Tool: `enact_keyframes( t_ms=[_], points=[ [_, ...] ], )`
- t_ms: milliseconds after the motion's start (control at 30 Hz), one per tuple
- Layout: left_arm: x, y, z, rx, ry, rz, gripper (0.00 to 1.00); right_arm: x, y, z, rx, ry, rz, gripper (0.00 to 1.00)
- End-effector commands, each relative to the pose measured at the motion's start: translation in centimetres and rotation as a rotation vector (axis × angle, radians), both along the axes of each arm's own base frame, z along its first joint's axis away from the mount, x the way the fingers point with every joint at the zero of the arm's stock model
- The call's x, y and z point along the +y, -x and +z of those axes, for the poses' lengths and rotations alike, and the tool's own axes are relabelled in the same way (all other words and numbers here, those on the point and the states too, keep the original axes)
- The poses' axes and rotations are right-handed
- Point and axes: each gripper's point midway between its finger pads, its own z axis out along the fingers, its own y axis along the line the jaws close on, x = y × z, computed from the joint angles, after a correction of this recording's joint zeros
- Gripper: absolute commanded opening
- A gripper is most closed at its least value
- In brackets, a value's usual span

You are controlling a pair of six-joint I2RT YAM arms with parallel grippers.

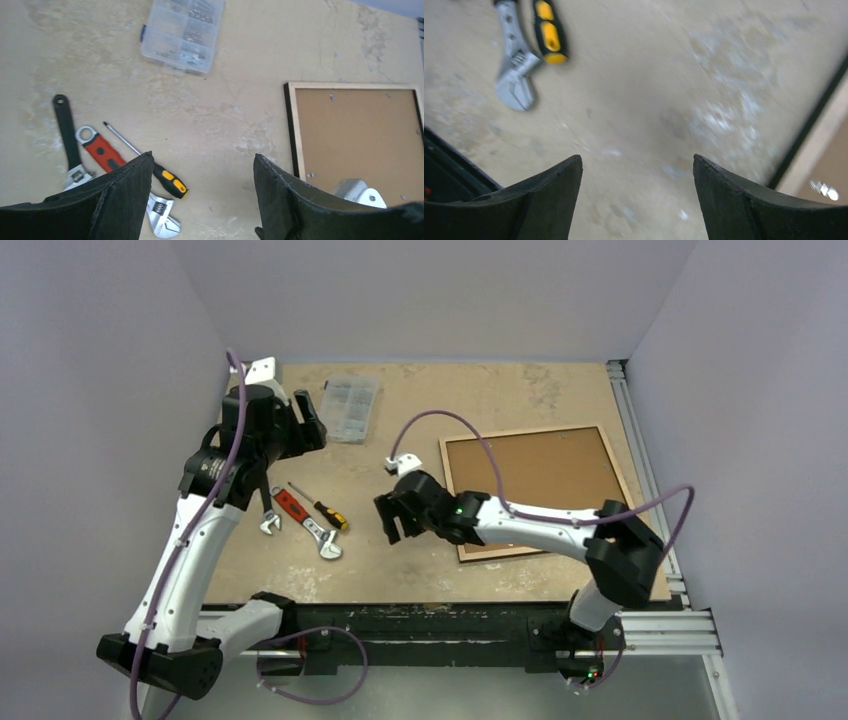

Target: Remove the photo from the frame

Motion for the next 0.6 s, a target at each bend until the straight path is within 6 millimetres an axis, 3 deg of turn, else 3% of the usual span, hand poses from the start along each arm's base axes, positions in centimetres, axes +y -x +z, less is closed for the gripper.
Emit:
enact_keyframes(
  t_ms=[0,233,333,433,567],
  points=[
    [-4.1,-1.5,-1.4,0.024,0.158,-0.192,0.71,-7.4,0.6,-0.5,-0.029,0.023,-0.213,0.79],
    [-7.1,-3.8,-4.7,0.135,0.436,-0.337,0.69,-16.5,2.1,-0.7,-0.045,-0.026,-0.476,0.8],
    [-9.4,-4.1,-6.4,0.219,0.523,-0.429,0.69,-20.0,2.1,-0.8,-0.029,-0.037,-0.593,0.8],
    [-12.2,-3.6,-7.9,0.295,0.564,-0.507,0.68,-22.4,2.1,-0.2,-0.018,-0.069,-0.689,0.8],
    [-16.5,-2.2,-9.3,0.338,0.489,-0.601,0.68,-25.5,2.5,1.0,-0.035,-0.097,-0.834,0.81]
  ],
)
